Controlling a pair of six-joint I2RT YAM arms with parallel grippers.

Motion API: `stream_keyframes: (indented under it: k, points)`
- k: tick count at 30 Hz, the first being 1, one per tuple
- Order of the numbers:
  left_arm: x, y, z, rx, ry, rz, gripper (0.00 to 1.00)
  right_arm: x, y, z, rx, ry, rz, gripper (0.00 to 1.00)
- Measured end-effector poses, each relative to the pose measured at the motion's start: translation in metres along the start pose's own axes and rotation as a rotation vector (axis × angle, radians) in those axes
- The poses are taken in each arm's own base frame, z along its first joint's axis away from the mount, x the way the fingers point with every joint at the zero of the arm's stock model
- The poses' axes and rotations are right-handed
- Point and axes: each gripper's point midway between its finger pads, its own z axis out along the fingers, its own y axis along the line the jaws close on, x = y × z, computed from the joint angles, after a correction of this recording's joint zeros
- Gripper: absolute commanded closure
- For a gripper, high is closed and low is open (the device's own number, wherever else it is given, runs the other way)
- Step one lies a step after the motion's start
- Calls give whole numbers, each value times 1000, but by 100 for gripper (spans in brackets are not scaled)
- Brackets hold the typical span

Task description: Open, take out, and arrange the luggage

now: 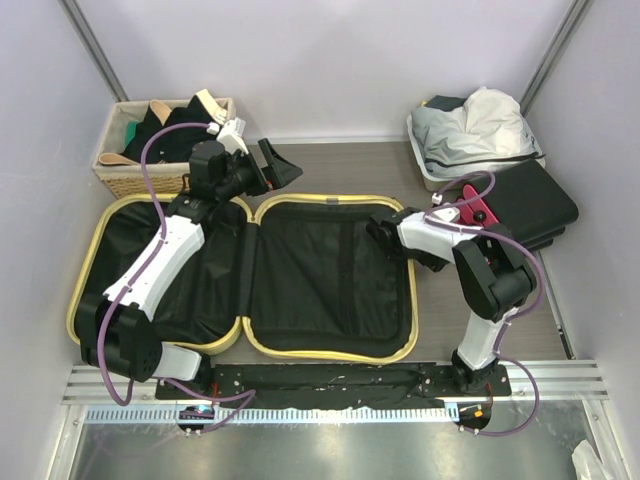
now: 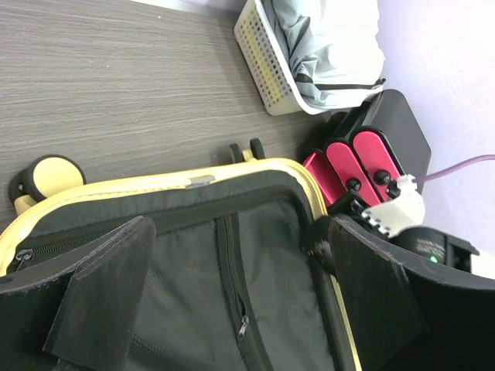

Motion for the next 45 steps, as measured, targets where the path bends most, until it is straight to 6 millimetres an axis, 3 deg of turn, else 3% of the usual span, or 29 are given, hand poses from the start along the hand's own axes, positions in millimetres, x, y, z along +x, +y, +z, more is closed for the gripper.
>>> stream_keyframes:
  k: [5,9,13,25,34,40,45]
  points:
    - [0,0,0,-1,0,0,0,-14,-17,-18,-62,-21,-56,38]
    - [0,0,0,-1,0,0,0,-53,-34,-36,-174,-92,-64,39]
    - [0,0,0,-1,-1,1,0,-68,-34,-45,-302,-102,-122,40]
    - [-2,-1,-2,0,-8,20,0,-61,-4,-5,-504,58,-319,43]
    - [-2,2,-2,-12,-10,43,0,-37,25,25,-581,137,-511,44]
    - [-3,8,-3,-36,-15,77,0,-32,31,46,-570,154,-555,44]
    - [-5,12,-3,-55,-24,94,0,-37,35,51,-596,142,-551,44]
